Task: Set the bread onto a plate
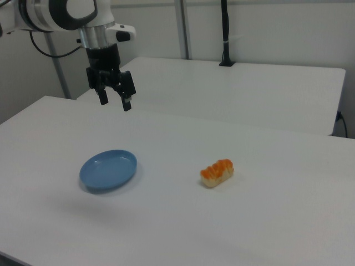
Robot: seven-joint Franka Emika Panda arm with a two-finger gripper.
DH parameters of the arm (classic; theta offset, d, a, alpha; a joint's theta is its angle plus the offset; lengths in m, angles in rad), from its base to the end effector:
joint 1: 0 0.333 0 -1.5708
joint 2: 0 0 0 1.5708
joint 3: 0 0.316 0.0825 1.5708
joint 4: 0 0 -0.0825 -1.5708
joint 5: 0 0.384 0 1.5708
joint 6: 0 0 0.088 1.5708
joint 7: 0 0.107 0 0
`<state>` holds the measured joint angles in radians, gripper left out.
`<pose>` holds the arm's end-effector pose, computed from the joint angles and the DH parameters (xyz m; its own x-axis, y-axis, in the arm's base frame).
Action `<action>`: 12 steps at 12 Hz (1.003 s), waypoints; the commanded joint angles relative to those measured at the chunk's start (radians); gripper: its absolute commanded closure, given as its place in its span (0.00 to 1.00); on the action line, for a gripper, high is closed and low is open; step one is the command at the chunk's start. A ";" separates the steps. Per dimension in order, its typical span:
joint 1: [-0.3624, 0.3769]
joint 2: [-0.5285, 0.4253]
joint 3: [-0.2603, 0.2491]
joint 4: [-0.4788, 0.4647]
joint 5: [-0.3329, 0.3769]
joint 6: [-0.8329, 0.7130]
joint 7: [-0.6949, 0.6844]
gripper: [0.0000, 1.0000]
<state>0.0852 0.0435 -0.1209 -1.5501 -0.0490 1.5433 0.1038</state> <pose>0.5639 -0.0240 0.6079 0.9891 -0.1403 -0.0440 -0.1377 -0.9887 0.0591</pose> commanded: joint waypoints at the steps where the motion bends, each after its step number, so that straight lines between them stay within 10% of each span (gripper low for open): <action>1: 0.005 -0.010 -0.005 -0.002 0.018 0.003 -0.016 0.00; 12: -0.105 0.079 -0.037 0.002 0.017 0.245 -0.003 0.00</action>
<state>0.0299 0.0663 -0.1339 -1.5498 -0.0484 1.6842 0.1050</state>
